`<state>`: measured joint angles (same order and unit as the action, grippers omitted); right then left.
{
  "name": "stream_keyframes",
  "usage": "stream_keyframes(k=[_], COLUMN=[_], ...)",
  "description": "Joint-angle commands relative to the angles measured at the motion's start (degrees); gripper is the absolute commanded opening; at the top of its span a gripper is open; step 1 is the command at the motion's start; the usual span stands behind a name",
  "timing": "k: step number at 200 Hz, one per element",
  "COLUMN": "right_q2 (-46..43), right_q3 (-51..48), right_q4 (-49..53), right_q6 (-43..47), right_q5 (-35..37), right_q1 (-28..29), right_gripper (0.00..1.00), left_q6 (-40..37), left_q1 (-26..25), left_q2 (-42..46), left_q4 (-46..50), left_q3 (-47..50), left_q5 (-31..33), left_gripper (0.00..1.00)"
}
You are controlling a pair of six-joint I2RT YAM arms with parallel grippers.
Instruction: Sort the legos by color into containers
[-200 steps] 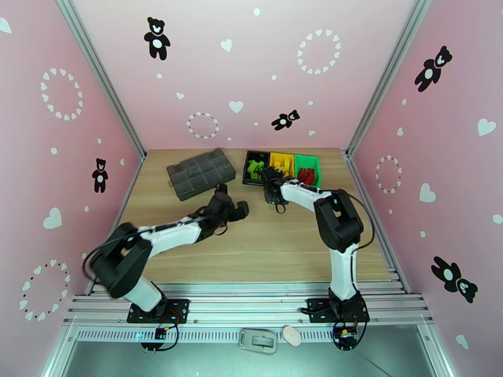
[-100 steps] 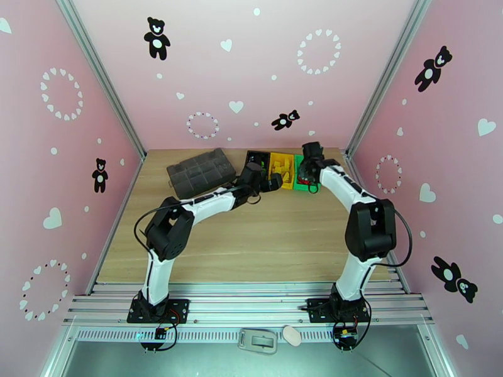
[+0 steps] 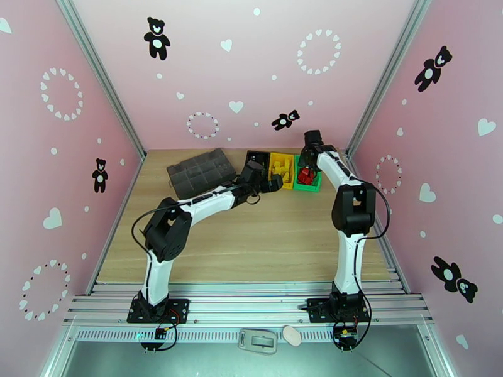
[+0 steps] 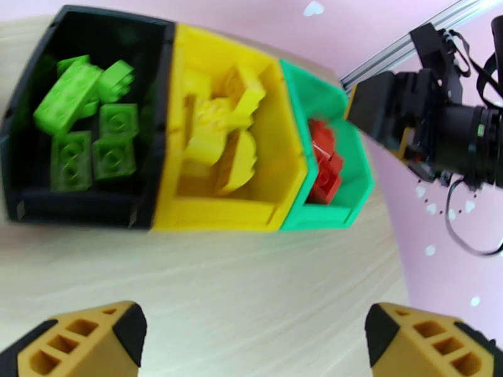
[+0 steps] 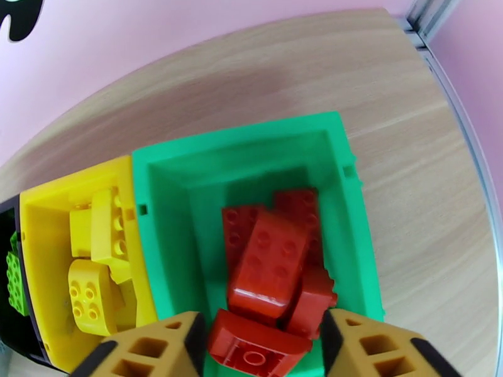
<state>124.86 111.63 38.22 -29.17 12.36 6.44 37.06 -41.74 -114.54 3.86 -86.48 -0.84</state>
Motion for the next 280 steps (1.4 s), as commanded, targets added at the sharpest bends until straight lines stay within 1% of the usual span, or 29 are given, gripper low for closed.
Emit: stream_keyframes(k=[1,17,39,53,69,78,95,116,126,128,130,132,147,155,167,176,181,194,203,209,219,229,237,246,256,267,280], right_q2=[-3.8,-8.5,-17.1,-22.8,-29.4,-33.1,-40.3,-50.2,-54.5,-55.4,-56.0,-56.9,-61.2,-62.7,-63.6,-63.3,-63.0,-61.7,-60.3,-59.0,-57.3,-56.0,-55.0,-53.8,-52.3,-50.8,-49.1], right_q3=[-1.0,-6.4,-16.1,-22.0,-29.0,-32.3,-38.5,-47.2,-51.0,-51.6,-52.2,-52.8,-56.8,-58.0,-59.4,-60.7,-61.6,-62.4,-62.2,-62.4,-63.3,-66.2,-69.0,-71.4,-73.5,-76.0,-79.4], right_q4=[0.9,-1.8,-6.7,-9.0,-11.7,-12.6,-14.3,-19.6,-22.7,-23.4,-24.0,-24.4,-28.3,-29.1,-28.6,-29.0,-29.9,-31.3,-31.9,-33.5,-36.7,-42.1,-46.7,-49.6,-51.6,-53.6,-57.3], right_q6=[0.6,0.6,1.1,1.9,2.7,2.7,2.3,2.3,3.4,3.7,4.0,4.3,6.0,7.5,6.7,5.9,5.8,6.2,8.6,10.0,13.2,16.5,18.9,20.9,21.6,21.5,20.3], right_q5=[-0.7,-1.1,-1.3,-0.8,0.3,1.3,3.7,6.2,5.9,5.8,5.6,5.5,5.5,6.1,9.7,12.5,13.5,14.3,13.3,13.9,14.9,16.0,17.1,19.1,20.5,20.6,20.4], right_q1=[-0.2,0.0,0.3,1.1,2.1,2.7,3.5,4.3,4.3,4.4,4.4,4.4,4.3,4.3,4.3,4.0,3.9,3.5,3.3,3.1,3.1,3.1,3.0,2.9,2.5,1.8,1.3], right_gripper=[0.61,0.66,0.75,0.79,0.82,0.83,0.84,0.86,0.89,0.91,0.97,0.98,0.99,0.99,0.99,0.99,0.99,0.98,0.99,0.99,0.99,0.99,0.99,0.99,0.99,0.99,0.99], left_q6=[-2.5,-4.0,-6.2,-7.6,-8.1,-8.3,-9.4,-12.3,-12.8,-13.0,-13.2,-13.6,-21.1,-23.2,-23.5,-22.7,-22.3,-22.0,-21.7,-22.9,-22.8,-22.9,-24.1,-24.4,-24.5,-24.6,-23.7], left_q1=[0.0,-0.1,0.3,0.8,1.3,1.6,1.7,1.9,2.5,2.7,2.9,3.1,3.7,3.8,4.2,4.9,5.4,7.6,9.2,10.5,12.9,15.8,17.9,19.8,21.8,23.8,26.8], left_q2=[7.9,12.7,20.4,25.2,30.3,33.9,41.1,49.2,51.7,52.0,52.3,52.6,53.6,53.6,53.9,54.1,54.1,52.5,50.6,48.7,45.6,43.2,41.8,40.4,39.1,38.1,36.5], left_q4=[0.3,0.9,2.0,3.7,7.6,8.1,4.9,-6.9,-9.5,-9.3,-8.7,-8.0,-3.5,-1.0,1.3,4.4,6.1,6.0,5.9,6.0,6.6,5.5,2.0,-1.5,-5.7,-10.2,-14.1], left_q3=[3.6,6.8,11.6,14.0,15.8,17.4,22.5,31.2,33.4,33.5,33.6,33.4,31.5,30.3,29.4,28.7,28.3,27.6,26.7,26.2,26.0,27.8,30.9,34.6,38.2,42.8,46.1], left_q5=[3.6,6.1,10.9,13.6,20.2,23.6,30.8,40.0,43.6,43.9,44.2,44.3,42.6,44.4,49.9,52.1,52.4,53.1,54.2,54.5,55.3,53.3,50.6,49.4,49.0,47.9,46.3], left_gripper=[0.98,0.98,0.98,0.98,0.98,0.98,0.99,0.98,0.99,0.98,0.99,0.98,0.98,0.98,0.98,0.99,0.98,0.99,0.98,0.98,0.98,0.98,0.98,0.98,0.98,0.98,0.99])
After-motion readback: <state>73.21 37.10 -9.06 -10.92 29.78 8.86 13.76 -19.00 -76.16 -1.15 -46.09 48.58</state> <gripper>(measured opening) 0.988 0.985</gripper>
